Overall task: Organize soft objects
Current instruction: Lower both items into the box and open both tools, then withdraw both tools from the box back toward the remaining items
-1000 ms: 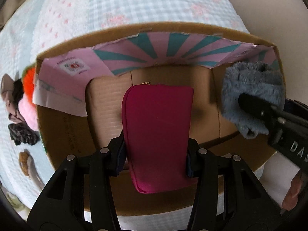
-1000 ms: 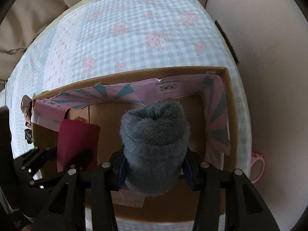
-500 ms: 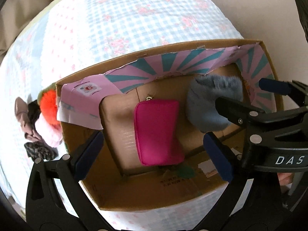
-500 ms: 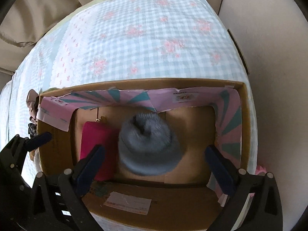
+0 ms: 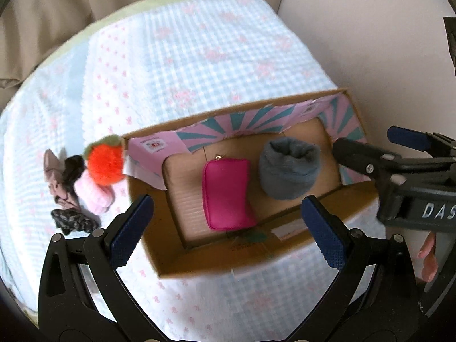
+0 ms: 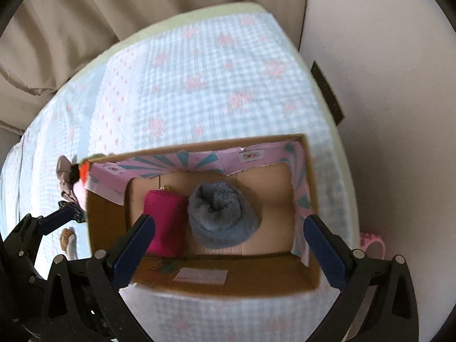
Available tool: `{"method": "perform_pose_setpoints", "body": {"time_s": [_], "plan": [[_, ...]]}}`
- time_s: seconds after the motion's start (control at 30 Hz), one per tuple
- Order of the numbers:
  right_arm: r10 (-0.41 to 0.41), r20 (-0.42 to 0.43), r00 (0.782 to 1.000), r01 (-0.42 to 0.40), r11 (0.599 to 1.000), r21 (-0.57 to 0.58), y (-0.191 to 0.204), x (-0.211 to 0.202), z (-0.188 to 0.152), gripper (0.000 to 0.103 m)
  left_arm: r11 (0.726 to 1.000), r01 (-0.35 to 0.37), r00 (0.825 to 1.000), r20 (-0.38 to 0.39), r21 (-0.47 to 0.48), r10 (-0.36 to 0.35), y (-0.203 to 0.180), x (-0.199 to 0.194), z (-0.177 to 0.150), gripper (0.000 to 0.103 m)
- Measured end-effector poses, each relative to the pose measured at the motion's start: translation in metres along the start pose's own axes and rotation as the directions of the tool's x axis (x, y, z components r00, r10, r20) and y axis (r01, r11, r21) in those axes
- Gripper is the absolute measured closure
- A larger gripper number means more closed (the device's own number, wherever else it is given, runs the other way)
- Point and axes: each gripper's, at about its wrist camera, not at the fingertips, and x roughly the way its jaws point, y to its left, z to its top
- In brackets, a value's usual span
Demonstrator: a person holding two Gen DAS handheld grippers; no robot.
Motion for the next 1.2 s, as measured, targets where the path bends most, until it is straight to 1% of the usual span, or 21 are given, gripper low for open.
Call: {"method": "perform_pose_setpoints", "body": {"time_s": [0.13, 0.27, 0.33, 0.47, 0.53, 0.63, 0.73, 0.83, 0.9, 1.03, 1.2], "plan": [[-0.028, 0.056, 0.998, 0.027, 1.0, 0.013, 0.007, -0.043, -0.006, 0.0, 1.0, 0.019, 0.998, 0.064, 0.0, -0.019, 0.003, -0.042, -0.009, 0.0], [-0.041, 0.123, 0.992, 0.039, 0.999, 0.019, 0.015, -0.09, -0.017, 0.0, 1.0, 0.023, 0.993, 0.12, -0.01, -0.021, 0.011, -0.083, -0.022, 0.001], [-0.062, 0.161, 0.985, 0.059, 0.998, 0.025, 0.021, -0.115, -0.026, 0.0, 0.999, 0.031, 0.987, 0.16, -0.015, -0.028, 0.015, -0.107, -0.031, 0.0], [-0.082, 0.213, 0.974, 0.077, 0.997, 0.032, 0.035, -0.155, -0.046, 0.0, 1.0, -0.002, 0.97, 0.245, -0.029, 0.009, 0.031, -0.158, -0.057, 0.0], [-0.073, 0.232, 0.97, 0.069, 0.997, 0.024, 0.042, -0.169, -0.057, 0.0, 0.999, -0.012, 0.96, 0.278, -0.051, 0.026, 0.043, -0.18, -0.07, 0.0], [-0.028, 0.285, 0.958, 0.035, 0.999, -0.017, 0.06, -0.191, -0.077, 0.0, 0.996, -0.014, 0.949, 0.313, -0.091, 0.042, 0.061, -0.204, -0.087, 0.0], [0.003, 0.326, 0.945, 0.016, 0.998, -0.055, 0.076, -0.205, -0.093, 0.0, 0.991, -0.013, 0.938, 0.343, -0.131, 0.058, 0.081, -0.228, -0.107, 0.0], [0.001, 0.34, 0.94, 0.028, 0.996, -0.082, 0.095, -0.213, -0.103, 0.0, 0.988, -0.013, 0.93, 0.363, -0.151, 0.067, 0.097, -0.243, -0.123, 0.0], [0.012, 0.359, 0.933, 0.027, 0.994, -0.104, 0.11, -0.217, -0.108, 0.0, 0.986, -0.029, 0.92, 0.381, -0.162, 0.089, 0.11, -0.255, -0.135, 0.0], [0.071, 0.383, 0.921, -0.012, 0.988, -0.155, 0.139, -0.219, -0.113, 0.0, 0.974, -0.041, 0.905, 0.405, -0.223, 0.13, 0.147, -0.271, -0.159, 0.0], [0.152, 0.385, 0.911, -0.054, 0.966, -0.254, 0.191, -0.213, -0.111, 0.0, 0.955, -0.063, 0.902, 0.393, -0.289, 0.178, 0.202, -0.275, -0.188, 0.0]]}}
